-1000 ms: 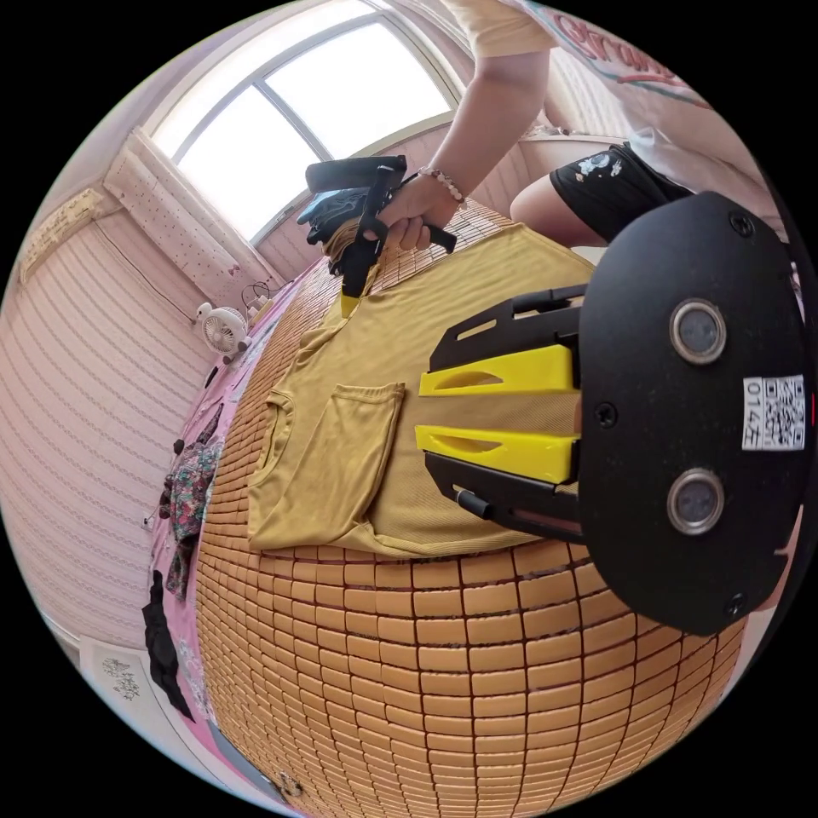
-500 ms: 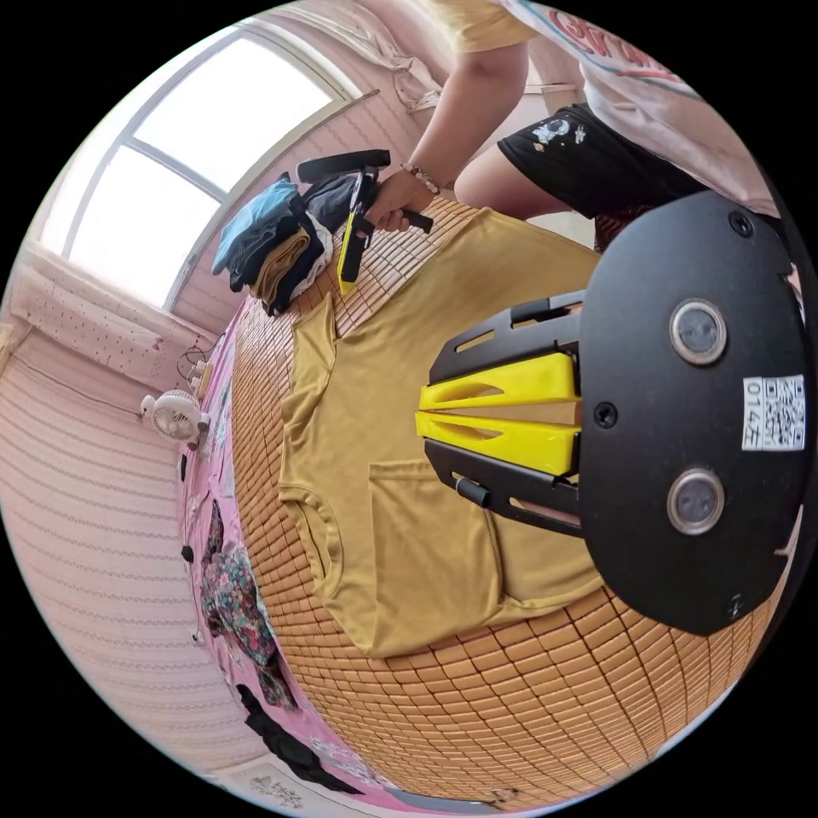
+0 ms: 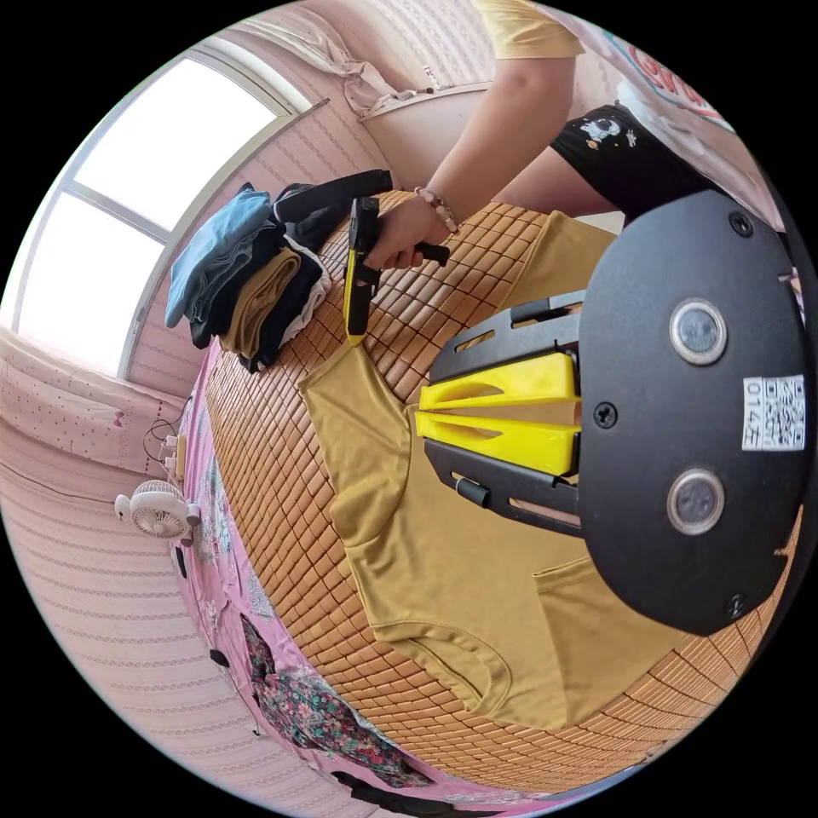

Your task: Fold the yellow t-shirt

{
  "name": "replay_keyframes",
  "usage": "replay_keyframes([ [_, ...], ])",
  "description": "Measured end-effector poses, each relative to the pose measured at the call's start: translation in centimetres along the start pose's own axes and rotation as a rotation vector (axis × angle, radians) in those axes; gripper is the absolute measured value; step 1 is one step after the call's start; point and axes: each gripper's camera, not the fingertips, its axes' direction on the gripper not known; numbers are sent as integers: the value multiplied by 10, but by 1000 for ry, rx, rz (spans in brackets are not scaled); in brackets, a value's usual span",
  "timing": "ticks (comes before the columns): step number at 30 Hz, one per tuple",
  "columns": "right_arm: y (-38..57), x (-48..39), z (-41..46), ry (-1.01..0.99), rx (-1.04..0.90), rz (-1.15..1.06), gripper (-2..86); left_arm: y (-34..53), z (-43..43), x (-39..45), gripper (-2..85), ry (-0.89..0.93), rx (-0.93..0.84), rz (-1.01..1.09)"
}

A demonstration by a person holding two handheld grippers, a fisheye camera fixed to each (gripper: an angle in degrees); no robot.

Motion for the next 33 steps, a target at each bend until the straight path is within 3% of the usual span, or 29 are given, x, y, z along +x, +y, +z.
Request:
replay_keyframes([
  [5,-4,10,-2,-27,-10,-45,38,-60,38,19,19,-138,21,27],
  [17,-2,33,-17,-70,29,-35,15,-158,139,36,68,-82,-63,34],
  [21,-2,34,-22,-33,33,-55,14,-184,155,36,78,32,-42,3],
  [25,-3,41,-27,-40,30,-54,14,-197,176,43,65,-60,-110,19],
  [30,-4,52,-34,-66,30,-46,16,-178,150,45,14,-180,-36,121],
  [33,-6,61,-40,-144,-4,-89,17,-156,97,32,-3,-146,62,179],
])
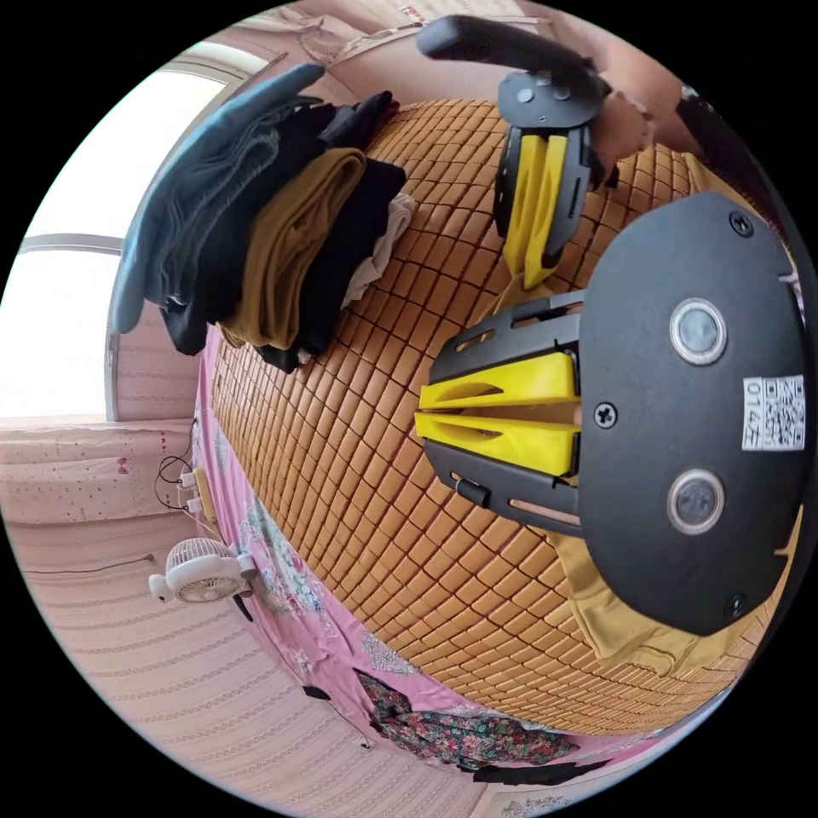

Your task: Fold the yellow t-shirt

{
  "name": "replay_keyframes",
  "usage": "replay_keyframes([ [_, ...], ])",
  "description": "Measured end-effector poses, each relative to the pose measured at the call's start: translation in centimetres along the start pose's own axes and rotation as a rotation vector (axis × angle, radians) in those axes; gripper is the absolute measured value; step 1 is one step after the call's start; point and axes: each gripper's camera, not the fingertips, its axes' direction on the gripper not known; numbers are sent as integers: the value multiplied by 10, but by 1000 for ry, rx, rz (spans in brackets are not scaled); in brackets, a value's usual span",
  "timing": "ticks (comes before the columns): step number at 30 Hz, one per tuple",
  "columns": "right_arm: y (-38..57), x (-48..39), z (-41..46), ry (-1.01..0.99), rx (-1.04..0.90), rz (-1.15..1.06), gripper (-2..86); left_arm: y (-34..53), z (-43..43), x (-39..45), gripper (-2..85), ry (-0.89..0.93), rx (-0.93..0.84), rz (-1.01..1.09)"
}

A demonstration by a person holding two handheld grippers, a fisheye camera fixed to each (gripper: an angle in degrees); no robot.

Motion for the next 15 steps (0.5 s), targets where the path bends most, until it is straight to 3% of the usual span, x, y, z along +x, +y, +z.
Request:
replay_keyframes([
  [5,-1,-21,-37,-193,54,-99,22,54,-98,-23,-3,-17,127,41],
  [9,11,-77,-77,-277,122,-347,32,131,-188,-55,4,-29,247,-87],
  [12,25,-117,-75,-365,3,-526,39,204,-227,-74,23,-3,292,-175],
  [15,38,-139,-56,-394,-154,-609,52,273,-232,-94,43,-17,154,-322],
])
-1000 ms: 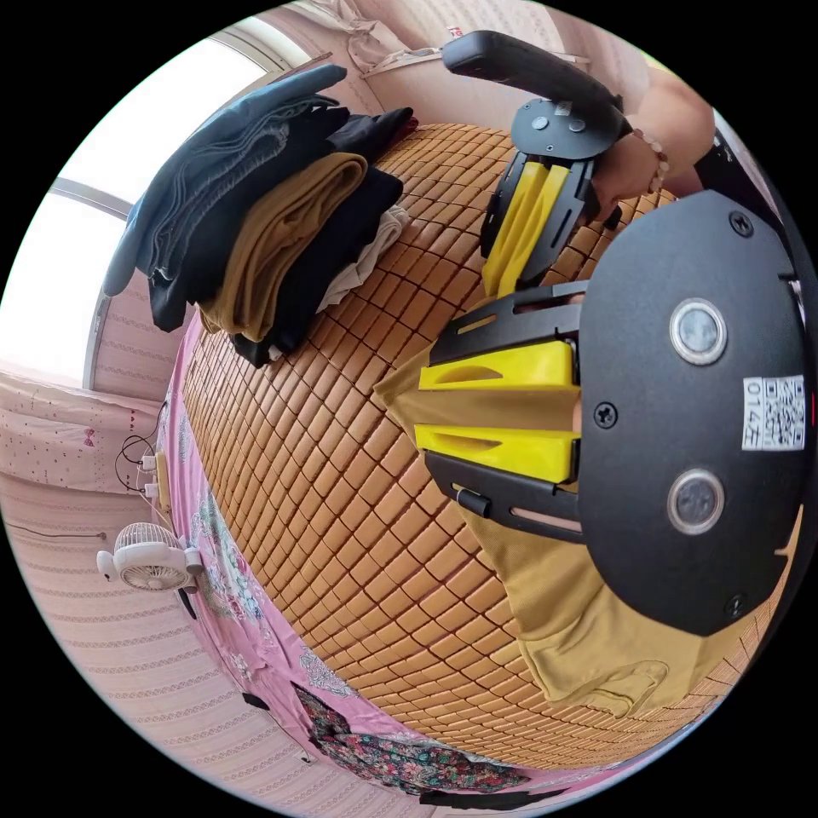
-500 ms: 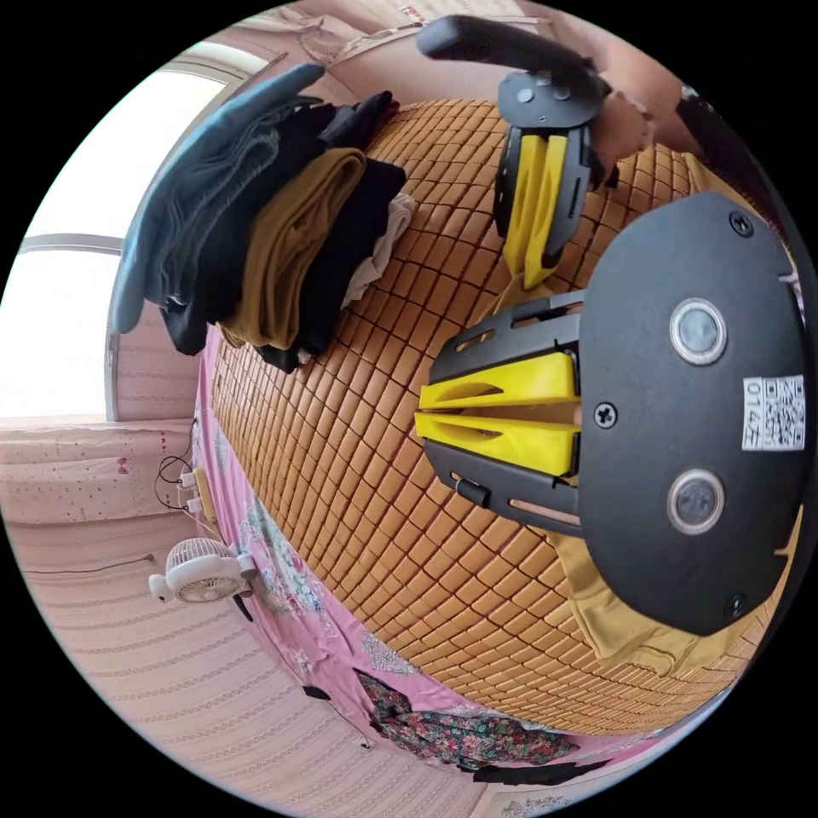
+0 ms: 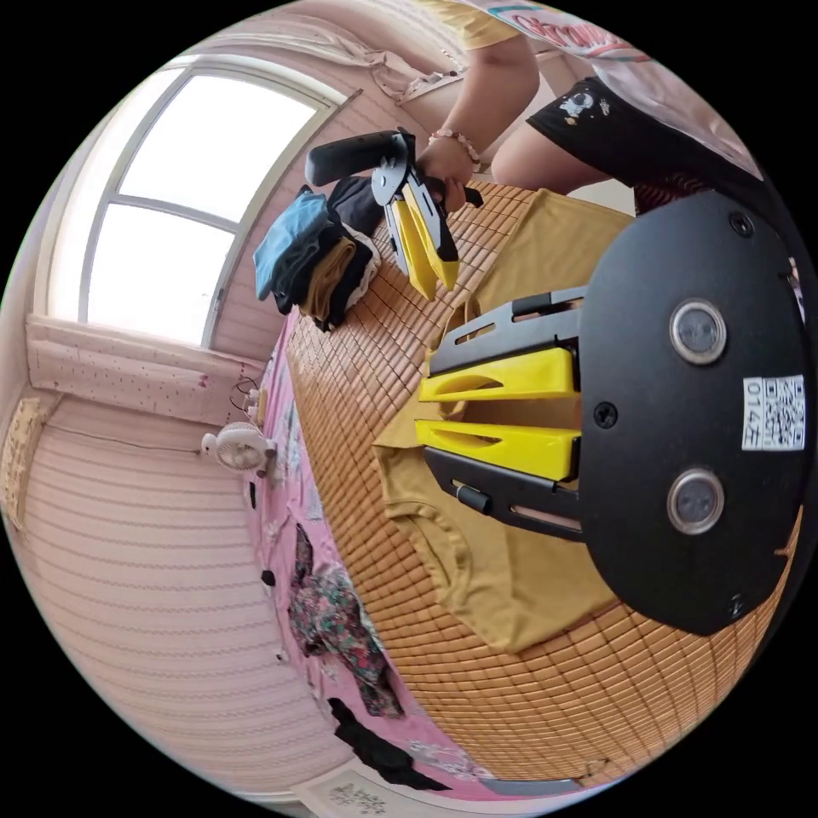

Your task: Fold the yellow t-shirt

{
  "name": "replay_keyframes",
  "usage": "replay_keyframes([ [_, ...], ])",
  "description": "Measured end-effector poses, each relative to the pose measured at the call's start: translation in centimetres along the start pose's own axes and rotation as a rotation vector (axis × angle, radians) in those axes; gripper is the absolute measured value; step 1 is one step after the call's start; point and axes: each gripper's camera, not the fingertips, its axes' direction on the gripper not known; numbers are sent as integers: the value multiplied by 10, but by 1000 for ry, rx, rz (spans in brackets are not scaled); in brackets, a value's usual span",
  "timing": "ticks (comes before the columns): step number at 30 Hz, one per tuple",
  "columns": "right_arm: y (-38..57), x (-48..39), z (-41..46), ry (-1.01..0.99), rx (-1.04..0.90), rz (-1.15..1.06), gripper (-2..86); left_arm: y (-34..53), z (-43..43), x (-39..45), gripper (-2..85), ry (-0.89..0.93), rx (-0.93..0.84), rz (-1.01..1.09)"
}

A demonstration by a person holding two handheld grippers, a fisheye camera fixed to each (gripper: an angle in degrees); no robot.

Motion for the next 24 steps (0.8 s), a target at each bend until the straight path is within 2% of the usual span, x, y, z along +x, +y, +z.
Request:
replay_keyframes([
  [5,1,0,1,33,8,44,71,57,-27,-51,61,-91,-83,-106],
  [9,-16,20,7,134,47,93,81,79,-50,-104,71,-167,-60,-237],
  [12,-40,37,27,230,22,93,85,85,-53,-146,76,-209,-57,-353],
  [17,-81,72,60,268,-1,145,90,83,-53,-208,82,-223,-37,-502],
  [20,-107,89,81,250,-14,185,91,77,-49,-235,86,-231,-33,-552],
  [24,-134,100,106,283,-48,199,91,68,-37,-261,45,-239,-107,-567],
])
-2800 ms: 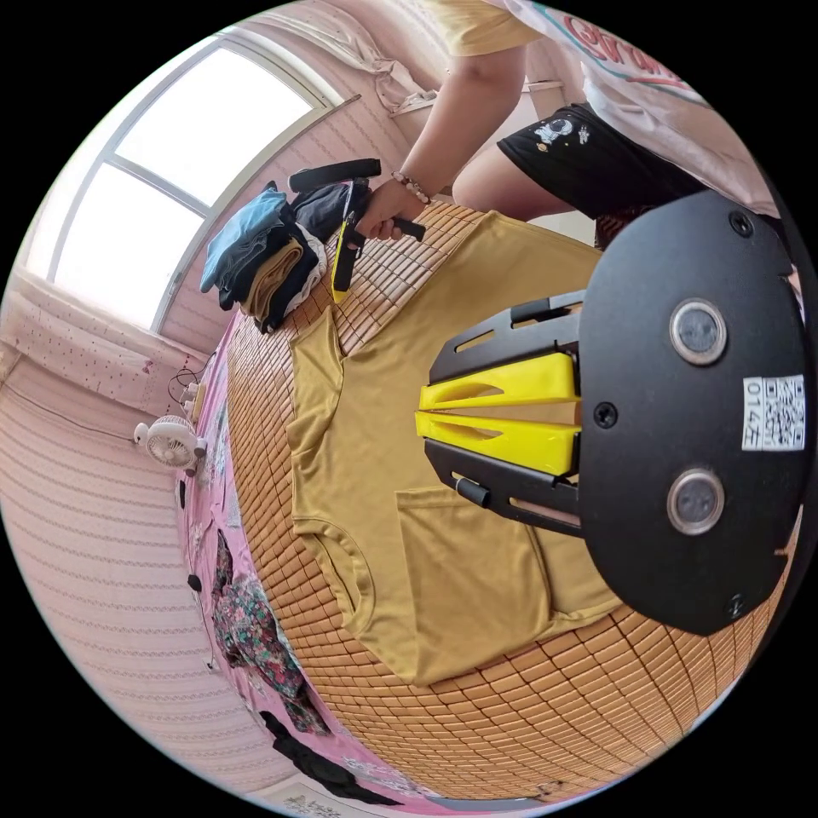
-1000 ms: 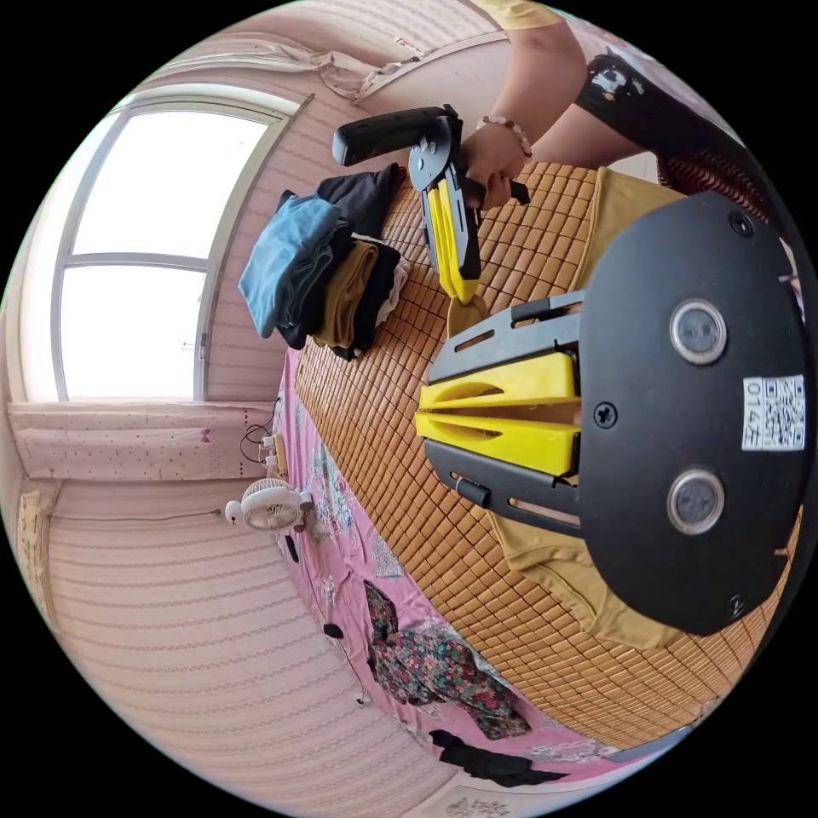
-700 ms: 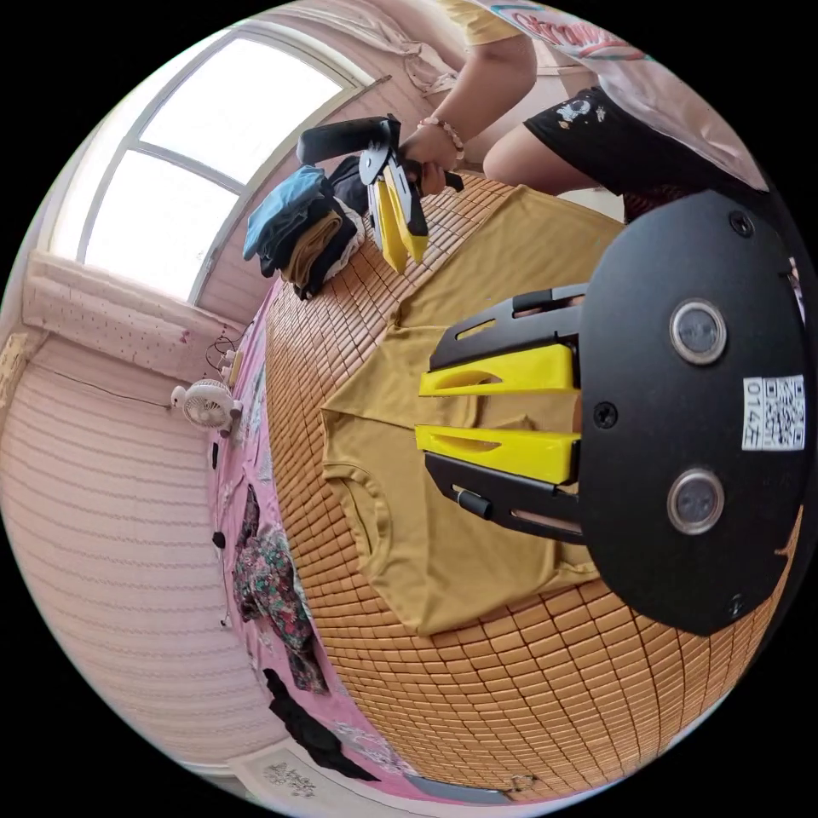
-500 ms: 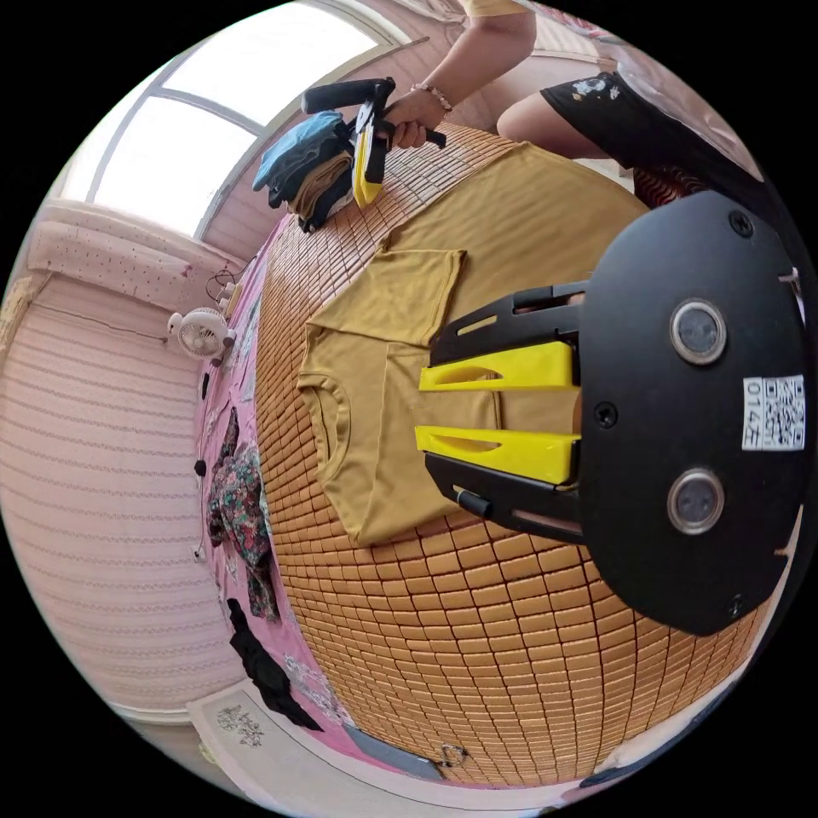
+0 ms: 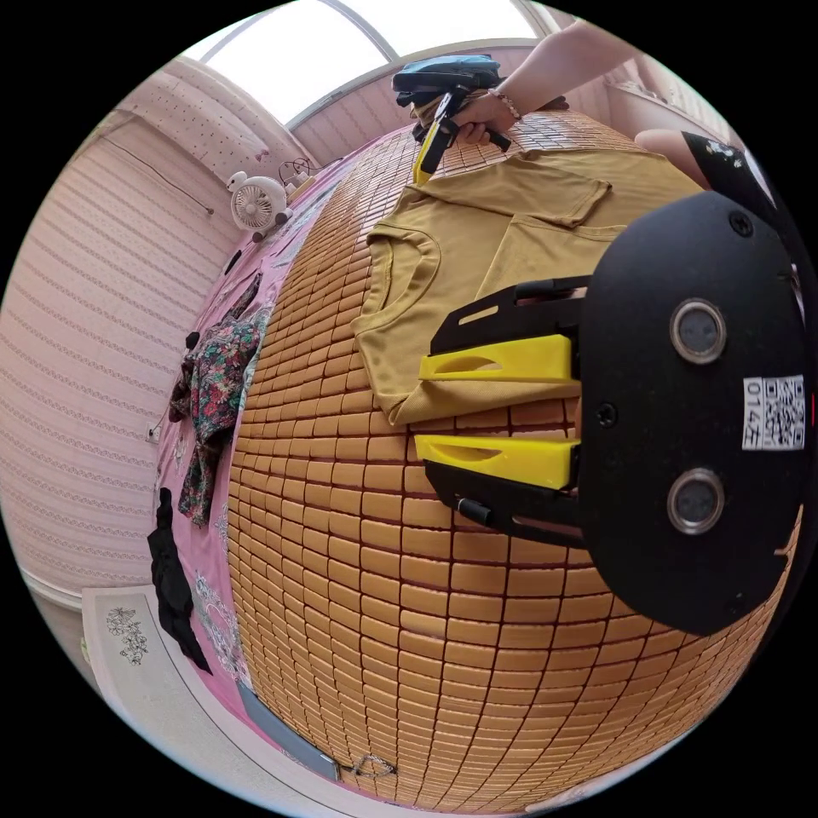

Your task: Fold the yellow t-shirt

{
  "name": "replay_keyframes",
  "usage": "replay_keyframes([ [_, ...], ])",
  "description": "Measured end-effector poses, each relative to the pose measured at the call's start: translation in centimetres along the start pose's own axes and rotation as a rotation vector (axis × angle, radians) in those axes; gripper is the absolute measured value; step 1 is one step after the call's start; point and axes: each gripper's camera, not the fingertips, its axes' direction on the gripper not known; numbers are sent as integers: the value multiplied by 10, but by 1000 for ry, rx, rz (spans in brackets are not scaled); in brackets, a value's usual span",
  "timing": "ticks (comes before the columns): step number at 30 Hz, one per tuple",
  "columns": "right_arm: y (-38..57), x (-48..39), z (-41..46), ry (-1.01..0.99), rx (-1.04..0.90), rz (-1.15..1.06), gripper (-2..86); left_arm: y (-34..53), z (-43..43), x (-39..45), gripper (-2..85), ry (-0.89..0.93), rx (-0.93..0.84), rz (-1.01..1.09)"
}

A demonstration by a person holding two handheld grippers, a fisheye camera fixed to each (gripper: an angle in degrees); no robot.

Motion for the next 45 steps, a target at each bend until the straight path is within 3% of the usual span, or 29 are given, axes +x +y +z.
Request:
replay_keyframes([
  [3,-15,-3,12,19,-36,-15,66,-13,-2,-1,16,-83,-59,78],
  [7,-25,-1,12,-68,-34,26,30,-23,-13,-14,-3,39,-79,91],
  [16,-31,-20,-68,-145,149,-83,11,-8,-102,-23,-6,115,190,96],
  [23,11,-37,-142,-263,163,-221,10,68,-200,-12,-6,178,284,265],
  [28,102,-47,-163,-354,83,-243,11,168,-233,-12,-5,262,170,358],
  [34,210,-49,-118,-305,-139,-37,14,301,-225,-47,-4,226,7,134],
  [38,221,-65,-112,-253,-141,-11,12,336,-226,-43,-5,204,-30,91],
  [45,154,-164,-73,-111,-192,-361,4,331,-182,57,-7,222,-35,267],
])
